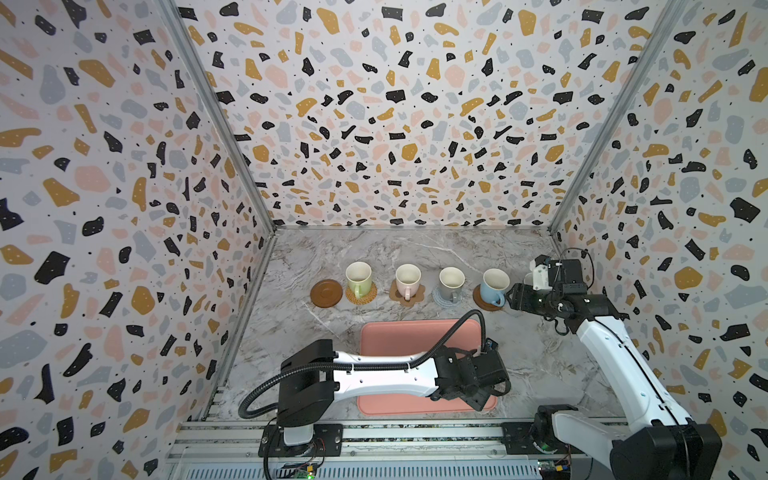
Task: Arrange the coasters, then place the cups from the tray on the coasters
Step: 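Lower the left gripper into the grey mug and close it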
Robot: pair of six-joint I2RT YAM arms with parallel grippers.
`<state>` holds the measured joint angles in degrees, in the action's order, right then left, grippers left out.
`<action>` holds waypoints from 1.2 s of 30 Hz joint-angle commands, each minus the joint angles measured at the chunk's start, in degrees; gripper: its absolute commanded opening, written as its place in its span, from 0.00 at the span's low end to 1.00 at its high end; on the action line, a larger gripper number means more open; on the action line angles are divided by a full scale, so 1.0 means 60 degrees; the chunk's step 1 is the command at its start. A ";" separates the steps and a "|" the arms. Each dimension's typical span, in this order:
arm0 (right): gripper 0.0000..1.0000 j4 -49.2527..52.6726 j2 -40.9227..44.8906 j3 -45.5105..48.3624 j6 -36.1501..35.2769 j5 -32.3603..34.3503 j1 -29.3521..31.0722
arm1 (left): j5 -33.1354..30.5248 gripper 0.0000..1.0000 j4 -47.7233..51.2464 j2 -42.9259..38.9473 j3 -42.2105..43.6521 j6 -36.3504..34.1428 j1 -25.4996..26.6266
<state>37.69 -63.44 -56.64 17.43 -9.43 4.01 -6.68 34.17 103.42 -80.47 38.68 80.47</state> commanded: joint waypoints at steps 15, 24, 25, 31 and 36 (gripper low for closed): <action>0.71 0.0008 0.0081 0.0148 -0.0098 -0.0083 -0.0071 | -0.0839 0.46 0.0241 -0.0543 0.1039 0.0096 -0.0505; 0.71 0.0017 0.0082 0.0153 -0.0088 -0.0089 -0.0069 | -0.0525 0.41 0.0131 -0.0189 0.0623 -0.0528 -0.0549; 0.71 0.0031 0.0094 0.0153 -0.0078 -0.0084 -0.0073 | -0.0497 0.40 0.0119 -0.0160 0.0617 -0.0531 -0.0563; 0.71 0.0031 0.0094 0.0199 -0.0086 -0.0113 -0.0075 | -0.0101 0.32 -0.0212 -0.0133 0.0674 -0.0699 -0.0623; 0.71 0.0043 0.0112 0.0248 -0.0106 -0.0122 -0.0068 | -0.0027 0.28 -0.0219 -0.0009 0.0579 -0.0849 -0.0652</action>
<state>37.56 -63.44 -55.35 17.41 -9.72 3.79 -7.81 33.54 102.08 -75.05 35.09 76.90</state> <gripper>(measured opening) 0.712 0.284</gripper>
